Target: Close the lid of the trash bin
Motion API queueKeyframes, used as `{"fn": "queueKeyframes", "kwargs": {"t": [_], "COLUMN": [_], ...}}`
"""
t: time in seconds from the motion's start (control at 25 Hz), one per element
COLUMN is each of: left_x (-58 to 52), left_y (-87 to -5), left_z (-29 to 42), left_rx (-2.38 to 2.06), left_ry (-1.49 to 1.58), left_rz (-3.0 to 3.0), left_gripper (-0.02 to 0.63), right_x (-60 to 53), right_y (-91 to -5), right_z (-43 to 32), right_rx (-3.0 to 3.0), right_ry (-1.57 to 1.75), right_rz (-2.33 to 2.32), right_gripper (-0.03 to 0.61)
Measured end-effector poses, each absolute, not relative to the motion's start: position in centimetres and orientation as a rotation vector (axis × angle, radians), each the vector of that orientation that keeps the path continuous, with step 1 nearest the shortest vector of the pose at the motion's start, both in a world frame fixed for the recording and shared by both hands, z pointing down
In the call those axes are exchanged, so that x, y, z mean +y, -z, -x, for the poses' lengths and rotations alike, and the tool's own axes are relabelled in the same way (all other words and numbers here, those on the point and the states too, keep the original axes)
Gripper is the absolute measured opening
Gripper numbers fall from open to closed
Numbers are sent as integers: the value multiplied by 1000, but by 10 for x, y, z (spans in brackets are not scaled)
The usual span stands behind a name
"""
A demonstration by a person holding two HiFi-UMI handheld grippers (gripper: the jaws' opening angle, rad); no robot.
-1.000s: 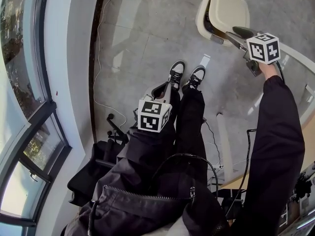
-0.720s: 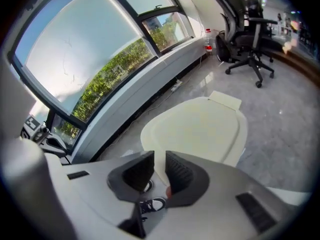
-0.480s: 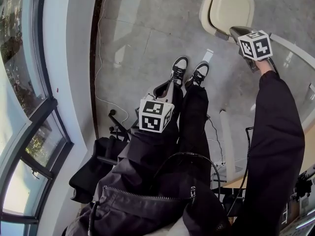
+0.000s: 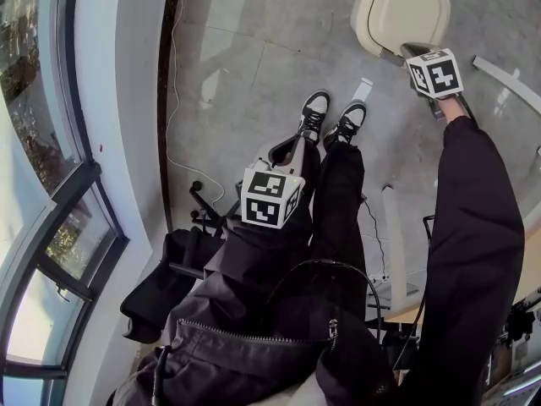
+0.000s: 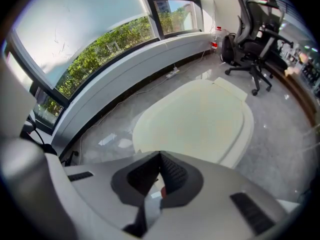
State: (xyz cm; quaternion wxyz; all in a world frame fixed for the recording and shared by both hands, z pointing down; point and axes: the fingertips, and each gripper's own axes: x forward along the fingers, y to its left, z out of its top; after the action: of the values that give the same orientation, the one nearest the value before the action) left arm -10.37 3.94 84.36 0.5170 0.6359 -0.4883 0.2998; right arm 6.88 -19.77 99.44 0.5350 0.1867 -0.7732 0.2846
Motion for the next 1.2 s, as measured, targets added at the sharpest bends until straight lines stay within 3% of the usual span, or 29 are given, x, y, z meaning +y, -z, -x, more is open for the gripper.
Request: {"fn": "queueKeyframes", "kwargs": {"t": [0.84,1.2], "left_x": [37,22], "left_y": [-853,-838], "left_z": [98,96], "left_rx": [-1149,-1162], "left_ry": [-717,-722], "left_rz": [-1525,-1579], "left_gripper": [-5,-5], "right_x": [-196,-198], "right_y": [-1017,-972], "right_z": [-70,-61], "right_rx": [-1829,-1934], "right_ry": [-709,-699], "right_rz": [-474,-532], "right_gripper": [6,6]}}
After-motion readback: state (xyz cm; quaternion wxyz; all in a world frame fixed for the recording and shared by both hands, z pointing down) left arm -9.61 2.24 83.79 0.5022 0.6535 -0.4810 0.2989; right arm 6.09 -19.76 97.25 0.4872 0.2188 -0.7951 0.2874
